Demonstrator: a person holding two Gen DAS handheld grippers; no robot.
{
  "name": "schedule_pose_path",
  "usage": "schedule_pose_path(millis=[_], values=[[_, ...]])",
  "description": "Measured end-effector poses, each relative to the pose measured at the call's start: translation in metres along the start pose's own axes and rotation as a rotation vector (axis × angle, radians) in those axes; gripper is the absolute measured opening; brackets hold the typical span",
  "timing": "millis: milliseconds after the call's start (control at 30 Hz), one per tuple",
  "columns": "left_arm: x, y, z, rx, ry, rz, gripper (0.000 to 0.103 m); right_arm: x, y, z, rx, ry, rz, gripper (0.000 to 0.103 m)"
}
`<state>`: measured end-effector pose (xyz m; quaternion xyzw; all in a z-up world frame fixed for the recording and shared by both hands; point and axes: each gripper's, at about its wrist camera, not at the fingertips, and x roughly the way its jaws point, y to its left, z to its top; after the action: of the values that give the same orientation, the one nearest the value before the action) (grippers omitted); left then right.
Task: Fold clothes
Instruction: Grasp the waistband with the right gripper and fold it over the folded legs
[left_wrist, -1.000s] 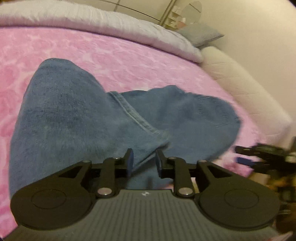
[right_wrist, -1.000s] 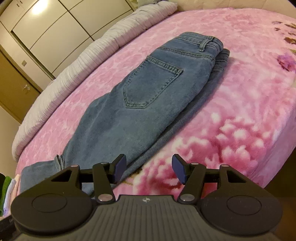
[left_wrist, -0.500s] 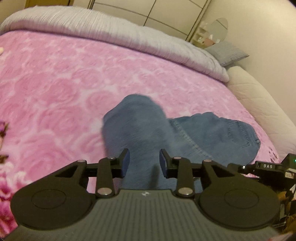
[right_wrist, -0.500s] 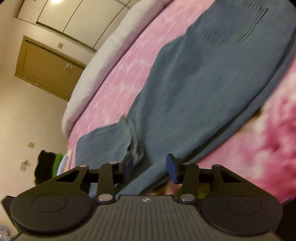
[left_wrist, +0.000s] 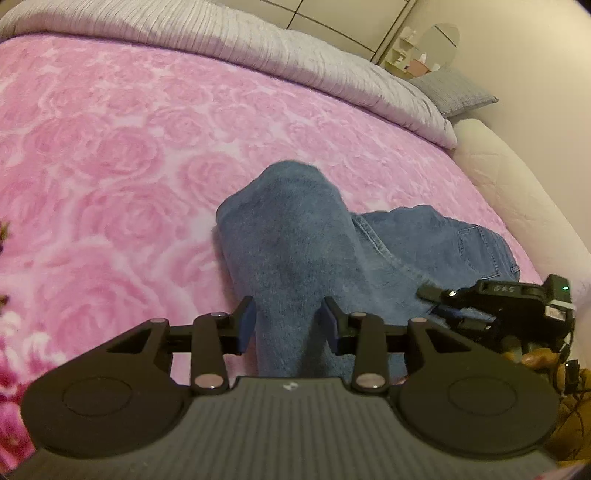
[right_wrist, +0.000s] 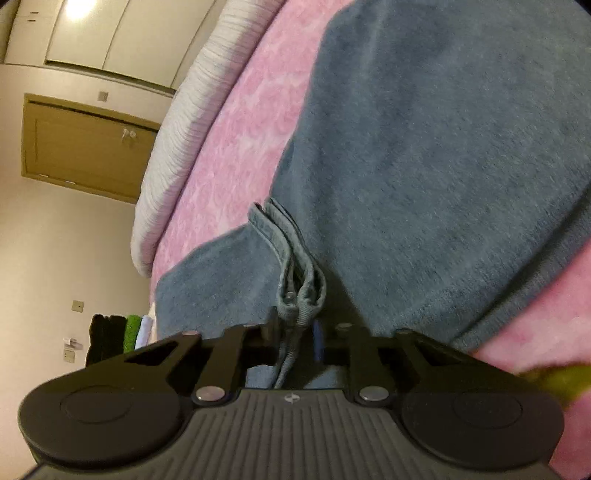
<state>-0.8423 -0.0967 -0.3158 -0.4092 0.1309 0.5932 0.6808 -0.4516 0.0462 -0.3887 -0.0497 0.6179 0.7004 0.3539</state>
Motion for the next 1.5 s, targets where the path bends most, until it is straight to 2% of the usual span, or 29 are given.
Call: schedule_pose_path(millis=[200, 267, 333, 400, 433, 500, 600, 633, 667, 767, 867, 967, 1000, 1033, 1067, 1100, 1133, 1200, 1300, 1433, 1500], values=[[0.017, -0.027, 0.012, 0.046, 0.002, -0.097, 0.033, -0.088, 0.023, 0.031, -0.271, -0.372, -0.097, 0.015], [0.033, -0.04, 0.013, 0.07, 0.023, -0.126, 0.033, -0.109, 0.006, 0.045, -0.25, -0.436, -0.178, 0.016], [0.054, -0.053, 0.014, 0.107, 0.069, -0.14, 0.033, -0.117, -0.028, 0.06, -0.132, -0.415, -0.248, 0.019], [0.075, -0.065, 0.016, 0.161, 0.14, -0.134, 0.033, -0.112, -0.071, 0.064, 0.046, -0.353, -0.228, 0.029], [0.082, -0.071, 0.016, 0.198, 0.162, -0.12, 0.033, -0.11, -0.086, 0.063, 0.109, -0.338, -0.208, 0.028], [0.092, -0.079, 0.017, 0.274, 0.196, -0.086, 0.033, -0.112, -0.096, 0.059, 0.135, -0.36, -0.164, 0.029], [0.095, -0.076, 0.018, 0.278, 0.202, -0.08, 0.035, -0.11, -0.096, 0.06, 0.092, -0.355, -0.153, 0.033], [0.095, -0.075, 0.018, 0.274, 0.198, -0.078, 0.036, -0.107, -0.094, 0.062, 0.064, -0.344, -0.158, 0.031], [0.094, -0.075, 0.018, 0.271, 0.194, -0.075, 0.036, -0.106, -0.092, 0.065, 0.034, -0.337, -0.17, 0.024], [0.095, -0.079, 0.019, 0.257, 0.188, -0.066, 0.036, -0.11, -0.083, 0.07, -0.066, -0.346, -0.202, 0.023], [0.097, -0.091, 0.025, 0.27, 0.164, -0.077, 0.036, -0.135, -0.058, 0.073, -0.215, -0.437, -0.168, 0.022], [0.108, -0.106, 0.031, 0.276, 0.164, -0.143, 0.035, -0.17, -0.042, 0.077, -0.348, -0.569, -0.216, 0.022], [0.115, -0.113, 0.031, 0.293, 0.166, -0.163, 0.035, -0.179, -0.045, 0.081, -0.36, -0.6, -0.25, 0.022], [0.122, -0.12, 0.03, 0.31, 0.172, -0.187, 0.035, -0.185, -0.06, 0.088, -0.318, -0.602, -0.287, 0.022], [0.129, -0.127, 0.029, 0.326, 0.178, -0.212, 0.035, -0.189, -0.078, 0.096, -0.256, -0.592, -0.321, 0.022], [0.135, -0.133, 0.028, 0.339, 0.19, -0.204, 0.035, -0.19, -0.1, 0.104, -0.178, -0.571, -0.345, 0.022], [0.142, -0.138, 0.027, 0.353, 0.202, -0.196, 0.035, -0.188, -0.122, 0.11, -0.098, -0.537, -0.357, 0.022], [0.155, -0.149, 0.025, 0.38, 0.226, -0.18, 0.035, -0.188, -0.139, 0.114, -0.062, -0.522, -0.323, 0.022], [0.158, -0.155, 0.029, 0.372, 0.222, -0.198, 0.035, -0.193, -0.116, 0.117, -0.196, -0.551, -0.328, 0.022], [0.155, -0.167, 0.039, 0.364, 0.18, -0.232, 0.035, -0.22, -0.078, 0.127, -0.379, -0.672, -0.292, 0.022], [0.157, -0.175, 0.04, 0.374, 0.167, -0.244, 0.035, -0.235, -0.074, 0.134, -0.413, -0.749, -0.335, 0.022]])
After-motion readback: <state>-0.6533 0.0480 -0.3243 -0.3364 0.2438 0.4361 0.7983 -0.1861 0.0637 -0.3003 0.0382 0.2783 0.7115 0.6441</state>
